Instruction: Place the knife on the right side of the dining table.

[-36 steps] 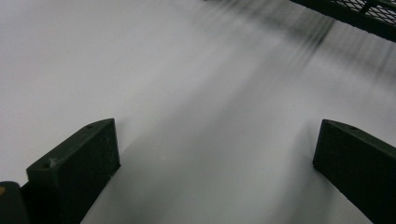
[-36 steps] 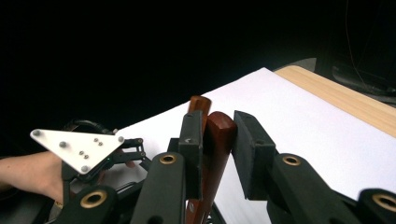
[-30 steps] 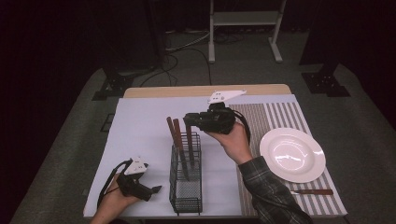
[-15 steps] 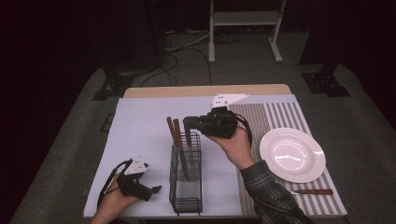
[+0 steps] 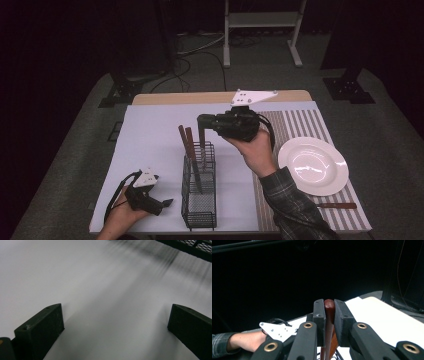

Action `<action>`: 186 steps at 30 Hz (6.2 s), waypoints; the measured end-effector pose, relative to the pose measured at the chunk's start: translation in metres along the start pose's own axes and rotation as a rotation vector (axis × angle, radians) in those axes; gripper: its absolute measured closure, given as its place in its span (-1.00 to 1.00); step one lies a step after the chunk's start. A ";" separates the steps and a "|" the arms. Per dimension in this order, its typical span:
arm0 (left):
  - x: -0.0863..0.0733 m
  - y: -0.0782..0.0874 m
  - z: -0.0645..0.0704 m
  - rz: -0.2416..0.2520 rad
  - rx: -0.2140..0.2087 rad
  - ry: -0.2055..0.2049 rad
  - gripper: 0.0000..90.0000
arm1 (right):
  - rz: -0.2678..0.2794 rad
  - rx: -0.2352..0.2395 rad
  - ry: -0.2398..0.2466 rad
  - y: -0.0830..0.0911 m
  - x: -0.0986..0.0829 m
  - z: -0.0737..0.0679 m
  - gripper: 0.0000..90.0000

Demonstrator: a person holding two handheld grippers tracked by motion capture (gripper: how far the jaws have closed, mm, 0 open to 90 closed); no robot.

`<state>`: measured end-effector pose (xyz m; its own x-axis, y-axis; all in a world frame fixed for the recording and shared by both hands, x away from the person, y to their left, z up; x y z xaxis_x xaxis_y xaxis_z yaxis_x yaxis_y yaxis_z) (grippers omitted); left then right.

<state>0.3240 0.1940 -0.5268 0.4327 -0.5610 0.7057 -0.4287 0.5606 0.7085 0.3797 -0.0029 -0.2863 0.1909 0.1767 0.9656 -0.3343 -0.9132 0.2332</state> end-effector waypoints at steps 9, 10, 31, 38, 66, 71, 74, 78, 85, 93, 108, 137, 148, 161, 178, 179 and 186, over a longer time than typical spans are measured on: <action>0.000 0.000 0.000 0.000 -0.001 0.000 -1.00 | 0.045 -0.012 0.008 0.014 0.021 0.000 0.78; 0.000 0.000 0.000 -0.001 0.000 -0.001 -1.00 | 0.049 -0.016 0.009 0.016 0.023 0.000 0.78; 0.000 0.000 0.000 0.002 0.000 -0.001 -1.00 | 0.150 -0.095 0.045 0.069 0.067 0.011 0.78; 0.000 0.000 0.000 0.000 0.000 -0.001 -1.00 | 0.135 -0.180 0.048 0.085 0.059 0.032 0.78; 0.000 0.000 0.000 0.003 -0.001 0.003 -1.00 | 0.131 -0.456 -0.074 0.135 -0.002 0.140 0.78; 0.000 0.000 0.000 0.005 0.000 0.003 -1.00 | 0.130 -0.496 -0.092 0.140 -0.016 0.157 0.78; 0.000 0.000 0.000 0.005 0.000 0.003 -1.00 | 0.125 -0.525 -0.099 0.142 -0.025 0.168 0.78; 0.000 0.000 0.000 0.004 0.000 0.001 -1.00 | 0.124 -0.556 -0.114 0.146 -0.036 0.181 0.78; 0.000 0.000 0.000 0.003 0.000 0.000 -1.00 | 0.118 -0.613 -0.137 0.150 -0.051 0.201 0.78; 0.000 0.000 0.000 0.002 0.001 0.000 -1.00 | 0.109 -0.660 -0.164 0.152 -0.067 0.218 0.78; 0.000 0.000 0.000 0.002 0.000 0.000 -1.00 | 0.107 -0.677 -0.201 0.151 -0.083 0.227 0.77; 0.000 0.000 0.000 0.002 0.001 0.000 -1.00 | 0.089 -0.728 -0.221 0.183 -0.104 0.241 0.45; 0.000 0.000 0.000 0.002 0.001 -0.001 -1.00 | 0.071 -0.749 -0.227 0.191 -0.115 0.246 0.22; 0.000 0.000 0.000 0.001 0.001 -0.002 -1.00 | 0.043 -0.766 -0.215 0.201 -0.126 0.251 0.09; 0.000 0.000 0.000 0.002 0.001 -0.002 -1.00 | 0.015 -0.792 -0.236 0.212 -0.144 0.256 -0.01; 0.000 0.000 0.000 0.000 0.001 -0.002 -1.00 | 0.012 -0.795 -0.238 0.214 -0.146 0.256 -0.01; 0.000 0.000 0.000 0.002 0.001 -0.002 -1.00 | -0.001 -0.809 -0.254 0.223 -0.159 0.258 -0.01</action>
<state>0.3241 0.1938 -0.5269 0.4306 -0.5612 0.7068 -0.4300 0.5610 0.7074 0.5130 -0.3291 -0.4180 0.3606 0.0013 0.9327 -0.8728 -0.3521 0.3380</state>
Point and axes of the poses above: each handheld gripper's, and its own axes: y roughly backward along the jaws, x roughly out of its top, z roughly to its right, the point moved 9 cm from there along -y, roughly forward along the jaws, and after that the axes turned 2 degrees about y, right-handed, at the moved point
